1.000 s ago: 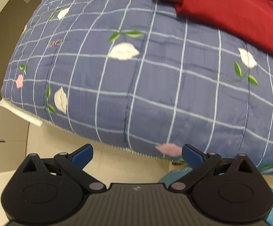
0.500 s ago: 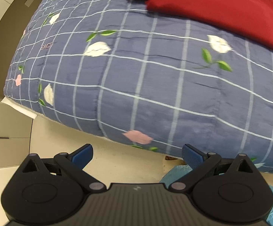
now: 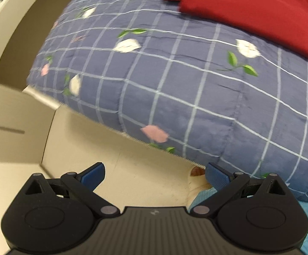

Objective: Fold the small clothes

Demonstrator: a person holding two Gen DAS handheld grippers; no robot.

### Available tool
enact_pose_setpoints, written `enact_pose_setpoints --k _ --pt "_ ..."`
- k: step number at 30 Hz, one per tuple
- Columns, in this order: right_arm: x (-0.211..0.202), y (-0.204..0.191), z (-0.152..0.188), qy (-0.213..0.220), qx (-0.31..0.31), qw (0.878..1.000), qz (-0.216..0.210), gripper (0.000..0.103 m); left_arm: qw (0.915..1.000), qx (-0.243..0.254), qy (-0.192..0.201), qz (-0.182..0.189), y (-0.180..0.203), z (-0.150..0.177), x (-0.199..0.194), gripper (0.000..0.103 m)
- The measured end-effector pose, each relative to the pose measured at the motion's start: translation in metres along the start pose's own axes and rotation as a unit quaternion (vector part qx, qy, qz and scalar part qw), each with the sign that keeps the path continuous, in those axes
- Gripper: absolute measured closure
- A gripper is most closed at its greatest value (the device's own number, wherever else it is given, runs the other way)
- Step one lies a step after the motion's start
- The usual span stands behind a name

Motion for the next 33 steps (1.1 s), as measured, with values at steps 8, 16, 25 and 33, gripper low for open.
enact_pose_setpoints --k 8,16,25,33 --pt "0.010 -0.018 -0.009 -0.026 -0.030 0.999 -0.018 0.001 0.9979 -0.064 -0.013 0.004 -0.032 -0.013 0.001 0.001" --pt "0.029 -0.013 -0.024 -0.055 -0.011 0.998 0.013 0.001 0.9894 -0.099 0.011 0.106 -0.025 -0.070 0.017 0.001" --pt "0.052 0.000 -0.063 -0.053 0.020 0.993 0.103 0.001 0.9837 -0.043 0.065 0.162 -0.012 -0.171 0.032 0.001" --pt "0.077 0.019 -0.108 -0.056 -0.016 0.979 0.195 0.001 0.9786 -0.031 0.066 0.192 -0.009 -0.226 0.056 0.001"
Point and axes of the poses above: each gripper's, at about its wrist camera, not at the fingertips, and x roughly the way its jaws point, y to its right, z to its underside, the point moved 5 cm from there along x, roughly the way its jaws point, and after that the axes turned 3 degrees about y, right-handed, at the moved point
